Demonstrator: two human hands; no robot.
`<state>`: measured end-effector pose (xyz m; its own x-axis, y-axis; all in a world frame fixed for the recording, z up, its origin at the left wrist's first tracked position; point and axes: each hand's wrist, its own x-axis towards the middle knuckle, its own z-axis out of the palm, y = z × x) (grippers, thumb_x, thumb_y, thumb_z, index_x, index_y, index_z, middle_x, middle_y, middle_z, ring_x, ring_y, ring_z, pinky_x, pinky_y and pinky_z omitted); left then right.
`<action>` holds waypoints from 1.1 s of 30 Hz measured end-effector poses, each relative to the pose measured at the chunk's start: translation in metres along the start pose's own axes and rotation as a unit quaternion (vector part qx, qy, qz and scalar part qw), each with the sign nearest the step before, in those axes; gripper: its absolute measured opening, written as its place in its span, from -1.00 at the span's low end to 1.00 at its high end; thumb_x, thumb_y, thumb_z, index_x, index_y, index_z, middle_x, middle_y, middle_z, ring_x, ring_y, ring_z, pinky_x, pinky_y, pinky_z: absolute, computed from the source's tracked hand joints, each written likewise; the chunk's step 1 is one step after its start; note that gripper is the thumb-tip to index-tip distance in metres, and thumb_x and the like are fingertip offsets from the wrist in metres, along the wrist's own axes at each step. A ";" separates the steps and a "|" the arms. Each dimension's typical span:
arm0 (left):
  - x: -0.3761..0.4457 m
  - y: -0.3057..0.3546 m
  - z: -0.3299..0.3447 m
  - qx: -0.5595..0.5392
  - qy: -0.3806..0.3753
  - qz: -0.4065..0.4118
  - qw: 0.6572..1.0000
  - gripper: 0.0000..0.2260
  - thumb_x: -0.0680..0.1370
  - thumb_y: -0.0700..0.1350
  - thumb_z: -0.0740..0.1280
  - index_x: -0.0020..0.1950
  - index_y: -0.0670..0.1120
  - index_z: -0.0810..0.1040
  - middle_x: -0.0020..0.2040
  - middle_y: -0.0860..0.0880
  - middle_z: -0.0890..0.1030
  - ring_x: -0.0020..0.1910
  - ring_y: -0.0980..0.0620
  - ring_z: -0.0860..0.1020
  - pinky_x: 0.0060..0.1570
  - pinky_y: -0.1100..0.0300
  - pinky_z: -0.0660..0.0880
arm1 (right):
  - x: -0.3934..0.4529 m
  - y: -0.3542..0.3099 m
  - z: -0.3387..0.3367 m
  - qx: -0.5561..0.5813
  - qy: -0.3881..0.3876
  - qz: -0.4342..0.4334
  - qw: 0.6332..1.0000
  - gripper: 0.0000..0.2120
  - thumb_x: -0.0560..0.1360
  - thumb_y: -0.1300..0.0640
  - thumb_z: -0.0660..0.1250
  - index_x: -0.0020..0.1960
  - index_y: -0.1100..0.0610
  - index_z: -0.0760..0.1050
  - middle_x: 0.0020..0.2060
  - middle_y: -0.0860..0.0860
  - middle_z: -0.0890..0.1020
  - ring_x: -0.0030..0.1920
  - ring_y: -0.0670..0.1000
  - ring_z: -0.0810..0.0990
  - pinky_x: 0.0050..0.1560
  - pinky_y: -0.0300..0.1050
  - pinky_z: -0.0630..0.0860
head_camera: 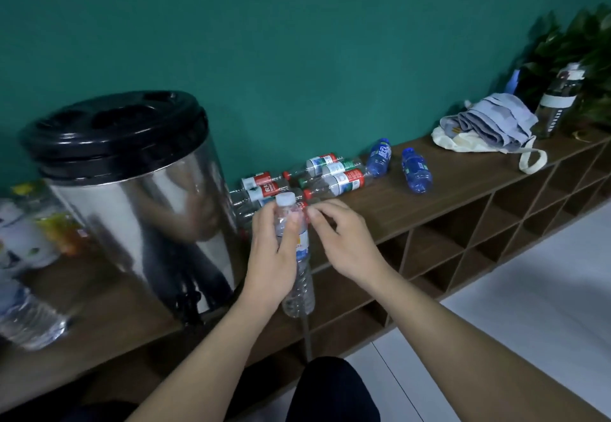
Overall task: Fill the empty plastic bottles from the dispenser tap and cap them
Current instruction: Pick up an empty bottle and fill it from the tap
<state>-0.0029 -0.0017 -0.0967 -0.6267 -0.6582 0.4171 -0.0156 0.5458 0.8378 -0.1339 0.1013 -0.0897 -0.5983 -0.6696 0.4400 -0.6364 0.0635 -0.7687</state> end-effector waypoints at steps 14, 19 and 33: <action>-0.097 0.044 -0.121 -0.047 -0.007 -0.008 0.999 -0.58 0.70 0.12 0.47 0.52 0.12 0.48 0.38 0.23 0.64 0.41 0.21 0.59 0.41 0.08 0.52 | -0.031 -0.150 0.013 0.018 -0.134 -0.086 0.987 -0.76 0.63 -0.13 0.51 -0.09 0.03 0.68 -0.28 0.05 0.65 -0.32 -0.11 0.46 -0.24 0.00 0.47; -0.111 0.040 -0.139 -0.047 -0.014 -0.048 0.998 -0.51 0.62 0.11 0.58 0.45 0.15 0.45 0.14 0.15 0.73 0.06 0.06 0.73 0.09 0.08 0.64 | -0.030 -0.172 0.024 -0.016 -0.116 -0.089 0.989 -0.73 0.62 -0.15 0.51 -0.09 0.03 0.67 -0.27 0.02 0.68 -0.32 -0.16 0.50 -0.25 -0.21 0.46; -0.114 0.017 -0.155 -0.155 -0.106 -0.063 0.980 -0.74 0.69 -0.04 0.48 0.33 -0.07 0.56 -0.02 -0.22 0.68 -0.15 -0.18 0.71 -0.08 -0.12 0.70 | -0.027 -0.170 0.023 -0.053 -0.283 -0.133 0.948 -0.85 0.76 -0.02 0.31 0.08 0.00 0.58 -0.08 -0.01 0.66 -0.11 0.05 0.57 -0.03 0.03 0.55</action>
<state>0.1887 0.0018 -0.0754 -0.7828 -0.5702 0.2491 0.1143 0.2618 0.9583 0.0015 0.0912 0.0181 -0.0708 -0.9607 0.2686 -0.7919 -0.1096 -0.6008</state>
